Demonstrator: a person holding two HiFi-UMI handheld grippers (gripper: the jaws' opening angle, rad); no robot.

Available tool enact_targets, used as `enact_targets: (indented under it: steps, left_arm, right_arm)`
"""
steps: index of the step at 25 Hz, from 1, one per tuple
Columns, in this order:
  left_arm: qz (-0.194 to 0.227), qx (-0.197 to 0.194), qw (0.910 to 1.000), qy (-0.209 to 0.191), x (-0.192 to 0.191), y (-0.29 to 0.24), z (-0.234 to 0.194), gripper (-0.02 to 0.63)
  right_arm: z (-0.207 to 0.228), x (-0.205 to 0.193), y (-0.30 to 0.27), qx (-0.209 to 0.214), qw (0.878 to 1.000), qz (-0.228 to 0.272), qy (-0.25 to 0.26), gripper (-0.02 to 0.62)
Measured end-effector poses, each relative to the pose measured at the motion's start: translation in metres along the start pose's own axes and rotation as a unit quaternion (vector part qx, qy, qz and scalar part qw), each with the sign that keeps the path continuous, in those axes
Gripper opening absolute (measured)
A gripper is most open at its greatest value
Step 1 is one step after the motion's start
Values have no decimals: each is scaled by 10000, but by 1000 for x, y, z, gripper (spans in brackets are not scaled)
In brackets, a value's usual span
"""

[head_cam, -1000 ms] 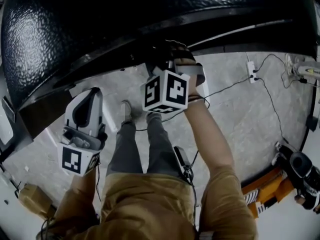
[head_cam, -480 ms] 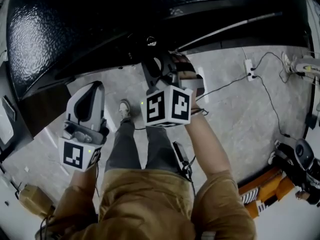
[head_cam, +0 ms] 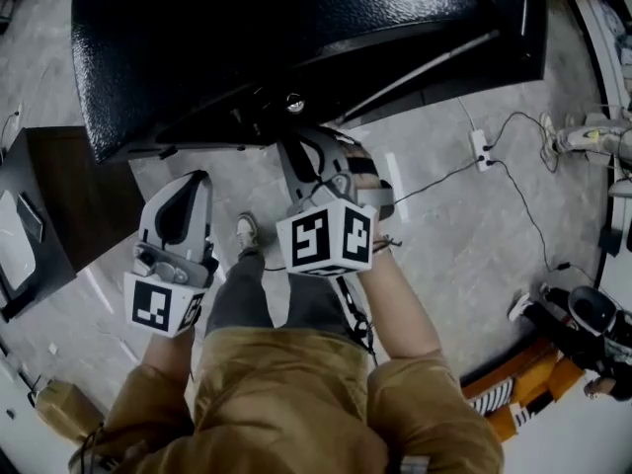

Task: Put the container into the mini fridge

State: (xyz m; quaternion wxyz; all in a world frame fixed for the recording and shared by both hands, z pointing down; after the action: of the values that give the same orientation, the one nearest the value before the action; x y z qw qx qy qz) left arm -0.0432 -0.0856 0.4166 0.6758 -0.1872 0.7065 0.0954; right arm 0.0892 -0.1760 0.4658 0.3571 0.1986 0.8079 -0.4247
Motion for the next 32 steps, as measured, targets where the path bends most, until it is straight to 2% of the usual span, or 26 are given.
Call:
enact_targets:
  steps: [7, 18, 32]
  left_arm:
    - [81, -63, 9999, -134, 40, 16, 14, 2]
    - [315, -28, 9993, -215, 82, 53, 27, 2]
    - [663, -93, 9962, -564, 139, 95, 38, 2]
  right_arm:
    - [0, 35, 49, -161, 9991, 208, -319, 11]
    - [-4, 83, 110, -347, 9976, 498, -343, 11]
    - [-7, 121, 185, -708, 9935, 689, -562, 11]
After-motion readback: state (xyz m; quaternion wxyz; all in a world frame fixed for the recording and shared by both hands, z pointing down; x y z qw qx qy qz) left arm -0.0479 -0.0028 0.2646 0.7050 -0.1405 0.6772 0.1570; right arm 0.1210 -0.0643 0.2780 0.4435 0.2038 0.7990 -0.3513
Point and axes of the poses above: the fingertips, and each gripper's own axes: y backward along the fingers, z to its right, x out of its top, the point moved 6 cm from there along y, backward along the fingers
